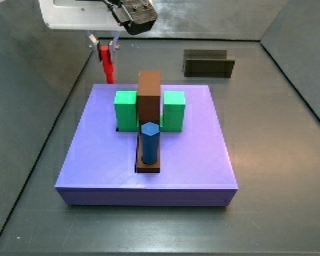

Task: Pick up the red object. Move up. Move to above the board. Insert the red object.
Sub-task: Pick up the red object, then move up.

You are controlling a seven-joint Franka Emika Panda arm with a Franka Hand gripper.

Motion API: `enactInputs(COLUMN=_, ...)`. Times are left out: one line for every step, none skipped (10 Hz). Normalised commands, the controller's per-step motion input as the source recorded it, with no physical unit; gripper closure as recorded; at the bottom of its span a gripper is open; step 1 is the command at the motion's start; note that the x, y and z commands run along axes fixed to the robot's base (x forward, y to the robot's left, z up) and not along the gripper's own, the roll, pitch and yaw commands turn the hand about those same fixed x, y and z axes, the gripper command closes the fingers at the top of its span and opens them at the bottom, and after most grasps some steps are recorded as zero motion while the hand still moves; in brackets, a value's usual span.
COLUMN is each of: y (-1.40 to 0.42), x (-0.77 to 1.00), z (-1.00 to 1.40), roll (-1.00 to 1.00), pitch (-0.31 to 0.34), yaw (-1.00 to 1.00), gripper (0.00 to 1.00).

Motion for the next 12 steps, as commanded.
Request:
enactInputs(y=0.00, x=0.00, z=0.00, roll=0.00, pitch=0.000, yaw=0.00, gripper=1.00)
enactInputs(y=0.00, x=0.00, z=0.00, roll=0.00, pitch=0.000, yaw=0.00, gripper=1.00)
enactInputs(y=0.00, x=0.00, z=0.00, roll=0.00, pitch=0.000, yaw=0.00, gripper=1.00)
enactInputs(y=0.00, x=0.00, z=0.00, roll=0.00, pitch=0.000, yaw=0.00, gripper=1.00)
enactInputs(y=0.00, x=0.00, z=0.00, roll=0.00, pitch=0.000, yaw=0.00, gripper=1.00)
enactInputs(y=0.00, x=0.00, z=0.00, roll=0.00, pitch=0.000, yaw=0.00, gripper=1.00)
enactInputs(y=0.00, x=0.00, z=0.00, roll=0.00, pitch=0.000, yaw=0.00, gripper=1.00)
enactInputs(y=0.00, x=0.00, z=0.00, roll=0.00, pitch=0.000, yaw=0.00, gripper=1.00)
enactInputs(y=0.00, x=0.00, z=0.83, roll=0.00, pitch=0.000, yaw=0.00, gripper=1.00)
enactInputs(y=0.00, x=0.07, z=0.88, roll=0.00, pitch=-0.036, yaw=0.01, gripper=1.00)
enactInputs(y=0.00, x=0.00, z=0.72, roll=0.00, pitch=0.013, yaw=0.02, gripper=1.00)
enactInputs(y=-0.01, x=0.01, z=0.30, roll=-0.01, pitch=0.012, yaw=0.01, gripper=1.00)
